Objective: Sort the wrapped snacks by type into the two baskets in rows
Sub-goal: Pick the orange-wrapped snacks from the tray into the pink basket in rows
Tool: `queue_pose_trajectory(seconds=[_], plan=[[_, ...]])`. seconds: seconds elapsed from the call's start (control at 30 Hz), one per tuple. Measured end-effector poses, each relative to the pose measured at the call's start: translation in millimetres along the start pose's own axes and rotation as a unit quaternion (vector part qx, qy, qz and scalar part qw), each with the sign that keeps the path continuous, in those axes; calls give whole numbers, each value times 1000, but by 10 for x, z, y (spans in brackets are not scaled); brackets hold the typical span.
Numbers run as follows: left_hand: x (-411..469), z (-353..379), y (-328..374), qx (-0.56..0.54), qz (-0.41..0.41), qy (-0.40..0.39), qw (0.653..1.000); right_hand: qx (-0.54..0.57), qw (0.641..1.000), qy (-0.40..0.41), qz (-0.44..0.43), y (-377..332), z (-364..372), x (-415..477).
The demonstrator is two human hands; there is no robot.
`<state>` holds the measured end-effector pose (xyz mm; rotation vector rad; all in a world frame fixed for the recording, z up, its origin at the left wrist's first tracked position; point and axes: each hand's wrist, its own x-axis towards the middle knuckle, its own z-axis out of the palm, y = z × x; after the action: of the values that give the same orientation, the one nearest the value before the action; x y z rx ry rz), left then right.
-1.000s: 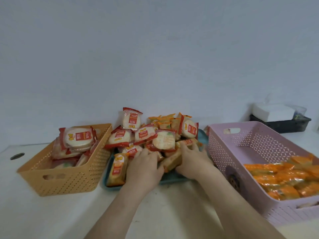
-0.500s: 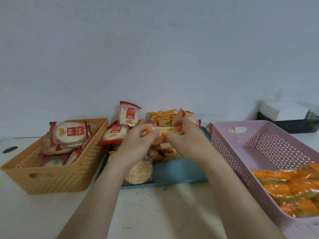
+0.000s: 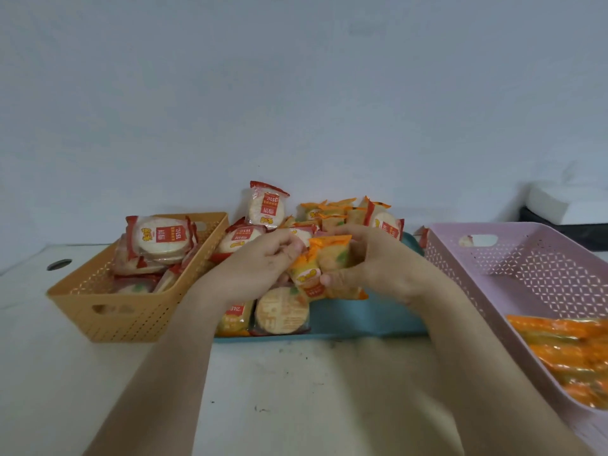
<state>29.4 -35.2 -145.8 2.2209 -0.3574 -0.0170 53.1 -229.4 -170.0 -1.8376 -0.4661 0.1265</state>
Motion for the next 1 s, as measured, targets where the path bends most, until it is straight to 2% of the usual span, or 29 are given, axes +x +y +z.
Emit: queue_pose_trajectory(seconds=[0.13, 0.2, 0.3, 0.37, 0.47, 0.57, 0.63, 0.7, 0.77, 0.87, 0.93, 1.0], plan=[[-8, -69, -24, 3, -39, -9, 999, -86, 993, 67, -46, 40, 238, 69], [-27, -169, -73, 21, -62, 20, 998, -101, 990, 78, -57, 50, 268, 75], [-62, -333, -162, 208, -93, 59, 972, -87, 988, 123, -33, 29, 217, 65], [-66, -376, -209, 299, -140, 22, 944, -56, 985, 163, -30, 15, 196, 62], [-34, -319, -312, 344, -193, -43, 918, 47, 978, 202, -18, 0, 193, 45], [-4, -201, -408, 342, -199, -61, 916, 169, 963, 211, 5, -42, 207, 1], [-15, -183, -429, 332, -190, -45, 923, 204, 953, 225, 18, -83, 218, -18], [-55, -262, -339, 341, -169, -10, 925, 197, 949, 246, 18, -152, 217, -39], [-118, -392, -146, 329, -115, 69, 935, 152, 952, 264, -2, -272, 223, -97], [-361, -521, 365, 171, 36, 215, 961, 54, 957, 277, -65, -548, 215, -339], [-552, -485, 702, 76, 104, 230, 965, 35, 958, 265, -103, -721, 160, -523], [-651, -354, 887, 76, 147, 221, 961, 8, 959, 258, -120, -862, 30, -669]])
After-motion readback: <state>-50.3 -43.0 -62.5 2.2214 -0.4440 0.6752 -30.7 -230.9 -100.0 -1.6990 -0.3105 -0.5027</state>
